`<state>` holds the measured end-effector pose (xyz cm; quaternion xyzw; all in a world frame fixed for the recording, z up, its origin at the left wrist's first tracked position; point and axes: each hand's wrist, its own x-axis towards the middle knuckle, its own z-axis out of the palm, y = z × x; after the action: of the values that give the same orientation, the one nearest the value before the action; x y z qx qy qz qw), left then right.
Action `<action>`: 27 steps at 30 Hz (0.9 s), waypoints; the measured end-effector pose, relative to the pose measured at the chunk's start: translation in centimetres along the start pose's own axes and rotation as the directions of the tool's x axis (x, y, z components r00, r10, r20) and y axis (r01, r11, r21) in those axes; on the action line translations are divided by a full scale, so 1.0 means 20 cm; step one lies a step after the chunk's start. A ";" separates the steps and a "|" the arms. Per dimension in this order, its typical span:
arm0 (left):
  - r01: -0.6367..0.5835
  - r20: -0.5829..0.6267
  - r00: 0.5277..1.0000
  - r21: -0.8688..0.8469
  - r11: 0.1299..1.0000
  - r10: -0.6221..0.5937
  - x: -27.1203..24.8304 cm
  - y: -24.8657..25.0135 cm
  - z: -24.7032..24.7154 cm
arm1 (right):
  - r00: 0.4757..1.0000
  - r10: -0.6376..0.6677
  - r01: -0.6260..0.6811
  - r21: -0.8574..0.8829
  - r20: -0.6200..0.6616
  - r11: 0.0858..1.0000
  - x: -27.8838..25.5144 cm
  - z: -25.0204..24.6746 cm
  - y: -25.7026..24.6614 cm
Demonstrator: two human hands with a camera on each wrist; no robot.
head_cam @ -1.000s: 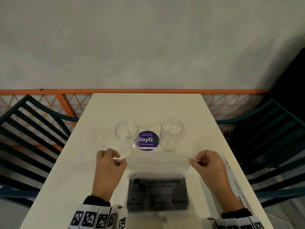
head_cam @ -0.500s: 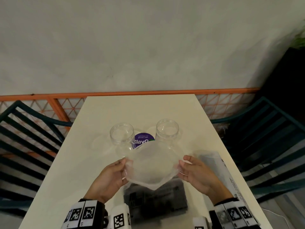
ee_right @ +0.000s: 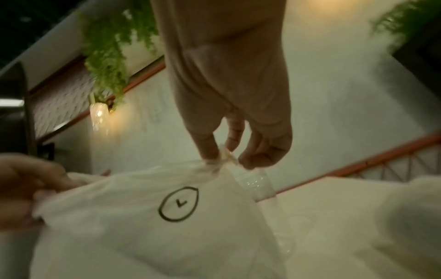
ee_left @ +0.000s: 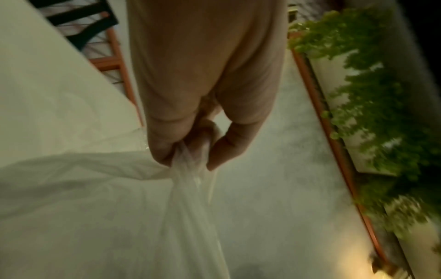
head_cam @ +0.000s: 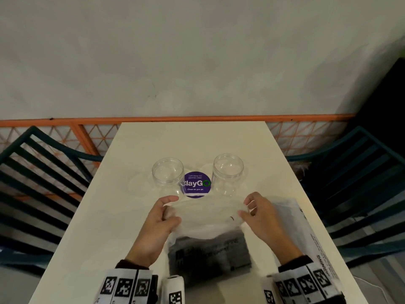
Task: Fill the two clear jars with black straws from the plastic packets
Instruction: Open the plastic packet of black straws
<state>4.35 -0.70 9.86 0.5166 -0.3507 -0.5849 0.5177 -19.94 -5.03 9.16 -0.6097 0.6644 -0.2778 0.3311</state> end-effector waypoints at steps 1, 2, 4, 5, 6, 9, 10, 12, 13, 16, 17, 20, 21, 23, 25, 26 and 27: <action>-0.028 -0.043 0.999 0.066 0.997 0.031 0.00 -0.01 0.00 | 0.997 -0.015 0.012 -0.042 -0.074 0.999 0.00 0.00 -0.01; -0.047 -0.094 0.994 0.144 0.988 0.061 0.01 -0.01 0.00 | 0.993 -0.017 0.012 -0.040 -0.114 0.999 0.00 -0.01 -0.01; -0.075 -0.191 0.970 0.354 0.932 0.150 0.01 -0.01 -0.01 | 0.991 0.005 -0.003 0.016 -0.136 1.000 0.01 -0.02 0.00; -0.084 -0.236 0.948 0.461 0.884 0.213 0.00 -0.01 -0.02 | 0.989 0.024 -0.014 0.072 -0.143 0.997 0.01 -0.03 0.00; -0.091 -0.268 0.922 0.553 0.828 0.281 -0.01 0.00 -0.03 | 0.989 0.048 -0.028 0.139 -0.139 0.990 0.01 -0.03 0.01; -0.058 -0.296 0.892 0.675 0.736 0.342 -0.02 0.02 -0.08 | 0.990 0.141 -0.127 0.384 -0.008 0.915 0.02 -0.05 0.00; -0.038 -0.304 0.901 0.657 0.753 0.311 -0.01 0.01 -0.09 | 0.985 0.160 -0.173 0.457 0.066 0.873 0.02 -0.04 0.00; -0.011 -0.279 0.944 0.503 0.864 0.175 -0.01 0.00 -0.08 | 0.962 0.156 -0.259 0.567 0.225 0.782 0.00 -0.02 -0.03; 0.010 -0.236 0.968 0.374 0.927 0.084 -0.01 -0.01 -0.06 | 0.943 0.139 -0.301 0.599 0.303 0.741 -0.02 -0.01 -0.05; 0.155 -0.061 0.986 0.036 0.987 -0.153 0.00 -0.01 0.01 | 0.868 0.093 -0.435 0.655 0.488 0.618 -0.04 0.02 -0.10; 0.203 -0.018 0.979 -0.048 0.978 -0.204 0.00 0.00 0.02 | 0.845 0.091 -0.475 0.663 0.526 0.579 -0.04 0.03 -0.11; 0.300 0.091 0.954 -0.290 0.909 -0.286 0.02 -0.01 -0.04 | 0.794 0.129 -0.576 0.665 0.595 0.475 -0.02 0.00 -0.11; 0.317 0.132 0.948 -0.361 0.877 -0.288 0.03 -0.01 -0.07 | 0.778 0.150 -0.605 0.661 0.611 0.444 -0.01 -0.02 -0.10; 0.304 0.167 0.953 -0.469 0.829 -0.254 0.04 0.00 -0.14 | 0.754 0.206 -0.647 0.651 0.624 0.398 0.01 -0.09 -0.09; 0.273 0.157 0.962 -0.515 0.813 -0.224 0.03 0.02 -0.17 | 0.745 0.254 -0.666 0.660 0.617 0.349 0.01 -0.15 -0.09; 0.270 0.158 0.963 -0.517 0.812 -0.220 0.03 0.03 -0.17 | 0.744 0.278 -0.668 0.666 0.608 0.332 0.01 -0.16 -0.10; 0.268 0.159 0.963 -0.514 0.815 -0.216 0.02 0.04 -0.16 | 0.744 0.299 -0.668 0.669 0.598 0.325 0.02 -0.17 -0.11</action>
<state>7.71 -0.86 9.80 0.3657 -0.1303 -0.7434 0.5446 -21.28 -5.66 12.90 -0.1683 0.5132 -0.3337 0.7726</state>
